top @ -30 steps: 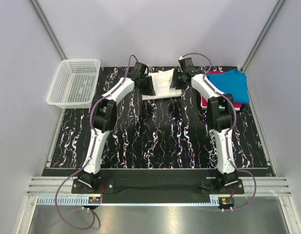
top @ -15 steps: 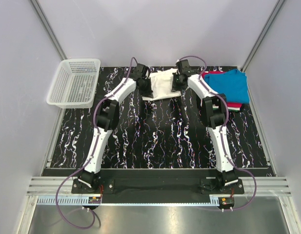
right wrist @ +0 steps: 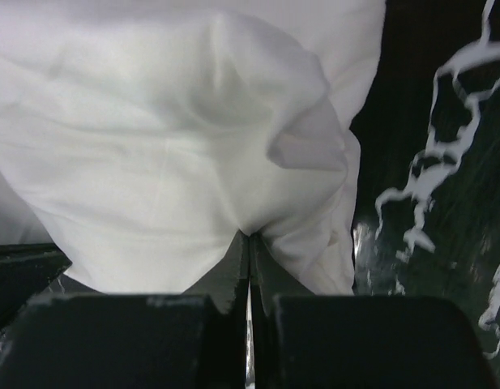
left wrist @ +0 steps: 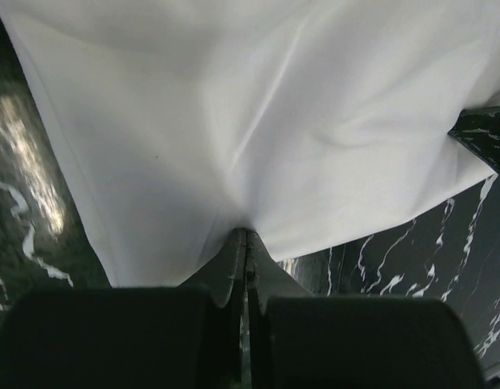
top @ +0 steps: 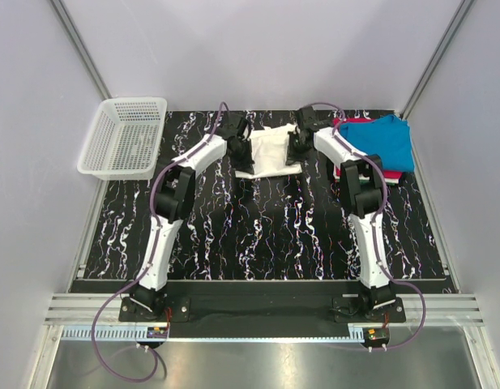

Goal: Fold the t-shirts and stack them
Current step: Fold the tshirt

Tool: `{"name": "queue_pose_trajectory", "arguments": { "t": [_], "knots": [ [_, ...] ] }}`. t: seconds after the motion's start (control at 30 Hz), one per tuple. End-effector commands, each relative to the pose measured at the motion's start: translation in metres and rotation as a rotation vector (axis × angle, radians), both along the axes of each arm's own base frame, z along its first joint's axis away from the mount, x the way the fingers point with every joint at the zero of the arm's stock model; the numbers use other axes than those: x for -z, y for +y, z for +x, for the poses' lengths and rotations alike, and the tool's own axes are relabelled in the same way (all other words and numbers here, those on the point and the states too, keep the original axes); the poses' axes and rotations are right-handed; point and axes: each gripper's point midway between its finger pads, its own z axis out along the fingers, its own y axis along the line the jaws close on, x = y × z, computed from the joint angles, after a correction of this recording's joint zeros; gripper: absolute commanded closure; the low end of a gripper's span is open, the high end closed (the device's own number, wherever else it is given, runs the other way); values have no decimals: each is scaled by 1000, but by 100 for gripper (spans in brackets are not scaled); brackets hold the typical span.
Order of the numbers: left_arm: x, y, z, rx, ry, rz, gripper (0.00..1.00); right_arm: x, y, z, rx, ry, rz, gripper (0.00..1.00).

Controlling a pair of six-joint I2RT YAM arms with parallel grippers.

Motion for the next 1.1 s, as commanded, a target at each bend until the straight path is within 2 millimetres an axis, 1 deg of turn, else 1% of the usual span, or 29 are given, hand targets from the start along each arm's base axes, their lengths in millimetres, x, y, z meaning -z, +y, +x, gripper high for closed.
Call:
{"name": "queue_pose_trajectory", "arguments": {
  "t": [0.0,0.03,0.1,0.13,0.17,0.2,0.23,0.3,0.33,0.37,0.4,0.43,0.47,0.5,0.53,0.57,0.6,0.63,0.67,0.7,0.73,0.8,0.83,0.9,0.93,0.97,1.0,1.03,1.07],
  "knots": [
    [14,26,-56,38,120,145,100,-7,4,-53,-23,88,-27,100],
    [22,30,-69,39,152,161,100,-10,10,-68,-38,95,-28,100],
    [13,30,-79,50,140,167,100,-12,14,-83,-38,118,-22,100],
    [18,34,-91,55,163,180,100,-13,16,-97,-47,136,-17,100],
    [17,35,-96,56,164,188,100,-14,23,-108,-65,143,-18,100],
    [5,33,-101,64,139,180,100,-16,27,-117,-67,150,-15,100],
    [13,38,-115,67,168,197,100,-16,28,-130,-72,161,-12,100],
    [12,39,-128,69,166,197,100,-16,38,-151,-87,179,-14,100],
    [11,44,-142,67,181,200,100,-17,36,-165,-90,194,-10,100],
    [9,45,-149,69,183,198,100,-18,39,-174,-94,202,-6,100],
    [16,49,-165,78,205,211,100,-19,43,-184,-97,210,1,100],
    [4,48,-170,75,184,198,100,-20,42,-198,-102,219,1,100],
    [3,50,-178,80,184,203,100,-21,42,-205,-107,224,0,100],
    [8,53,-195,94,203,218,100,-23,45,-215,-111,230,2,100],
    [6,53,-203,92,204,219,100,-25,41,-227,-107,238,2,100],
    [-3,52,-209,97,189,204,100,-27,41,-235,-108,244,7,100],
    [1,54,-225,110,210,212,100,-30,40,-241,-99,250,15,100],
    [0,53,-232,111,211,207,100,-34,39,-254,-105,253,18,100],
    [-7,52,-238,116,199,194,100,-35,38,-261,-105,256,20,100],
    [-4,53,-250,126,215,204,100,-38,38,-266,-97,260,27,100],
    [-6,52,-255,120,216,196,100,-42,37,-279,-105,267,31,100],
    [-11,51,-266,130,207,188,100,-44,36,-291,-99,278,32,100],
    [-13,49,-268,131,204,182,100,-51,40,-298,-112,271,44,100],
    [-20,47,-269,147,184,167,100,-59,43,-303,-115,261,63,100],
    [-25,46,-266,147,167,161,99,-69,44,-302,-116,234,79,97],
    [-30,47,-262,141,145,165,93,-75,45,-300,-118,219,87,91],
    [-46,43,-254,145,97,146,87,-86,46,-293,-111,182,93,86],
    [-54,42,-248,142,68,140,76,-100,47,-290,-116,147,101,75],
    [-64,43,-241,133,31,147,71,-110,46,-285,-116,118,99,72]
  ]
}}
